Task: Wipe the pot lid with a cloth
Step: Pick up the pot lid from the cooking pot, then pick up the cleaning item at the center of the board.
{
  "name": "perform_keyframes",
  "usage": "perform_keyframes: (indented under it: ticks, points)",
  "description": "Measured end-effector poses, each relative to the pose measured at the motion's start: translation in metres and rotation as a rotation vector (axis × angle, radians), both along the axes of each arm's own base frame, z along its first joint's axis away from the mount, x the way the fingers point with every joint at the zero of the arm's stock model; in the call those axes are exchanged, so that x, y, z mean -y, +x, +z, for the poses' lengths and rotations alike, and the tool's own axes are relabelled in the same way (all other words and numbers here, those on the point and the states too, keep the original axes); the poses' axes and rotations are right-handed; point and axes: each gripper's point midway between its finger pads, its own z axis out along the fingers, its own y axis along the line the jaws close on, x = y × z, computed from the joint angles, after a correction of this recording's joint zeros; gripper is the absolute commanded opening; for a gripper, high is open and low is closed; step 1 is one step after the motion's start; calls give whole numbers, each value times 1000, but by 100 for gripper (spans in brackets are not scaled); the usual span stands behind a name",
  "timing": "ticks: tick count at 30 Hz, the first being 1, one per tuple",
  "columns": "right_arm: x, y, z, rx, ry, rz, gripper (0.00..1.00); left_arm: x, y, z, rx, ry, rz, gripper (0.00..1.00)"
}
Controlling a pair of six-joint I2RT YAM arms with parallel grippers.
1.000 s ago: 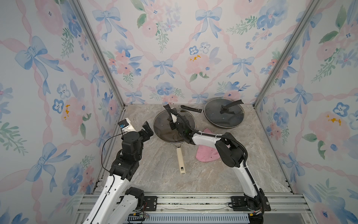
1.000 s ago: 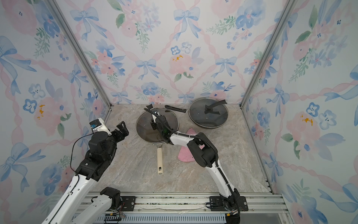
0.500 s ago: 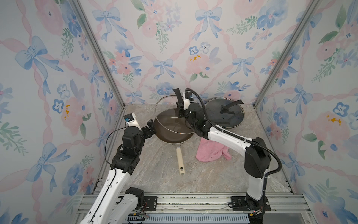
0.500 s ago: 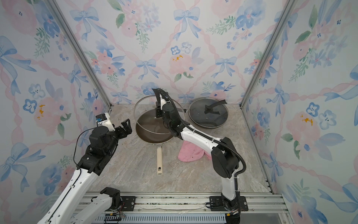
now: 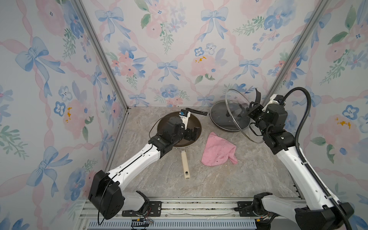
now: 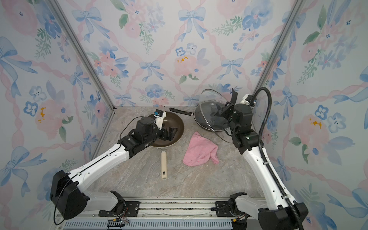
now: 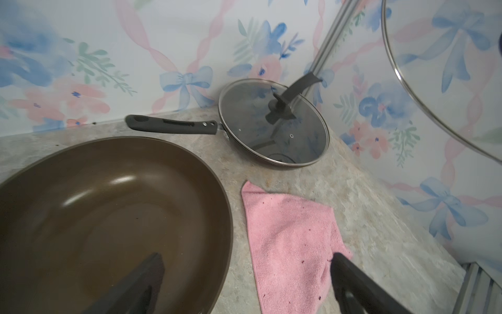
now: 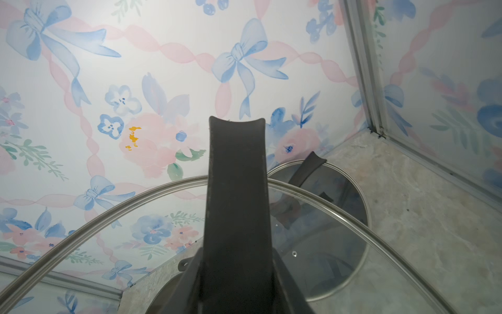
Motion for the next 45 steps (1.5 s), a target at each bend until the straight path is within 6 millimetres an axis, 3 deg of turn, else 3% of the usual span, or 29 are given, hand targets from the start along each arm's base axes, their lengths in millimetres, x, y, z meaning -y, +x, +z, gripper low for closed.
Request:
perform_keyframes:
  ticks: [4,8,10,13,25,29,33,36,38,40,45]
  points:
    - [37,-37,-25,-71,83,-44,24,66,-5,-38,-36,95,-141,98]
    - [61,-66,-33,-110,127,-96,24,123,-13,-78,-70,176,-253,98]
    - [65,-81,-31,-110,133,-102,24,146,-14,-99,-91,205,-289,98]
    - [62,-101,-28,-106,137,-87,24,165,-10,-124,-124,234,-308,98]
    - [53,-154,-36,-142,146,-49,25,207,5,-175,-167,265,-307,98]
    - [53,-164,-34,-138,135,-46,25,218,3,-193,-166,295,-305,98]
    - [53,-161,-37,-160,121,-44,25,220,-4,-219,-176,350,-290,95]
    - [53,-153,-43,-191,111,-39,25,218,-5,-233,-182,404,-263,79]
    - [51,-146,-47,-218,104,-26,25,222,-1,-233,-179,419,-244,59]
    - [48,-139,-49,-240,100,-7,25,225,2,-232,-180,430,-227,46]
    - [42,-116,-53,-260,98,41,25,223,10,-223,-181,442,-172,26]
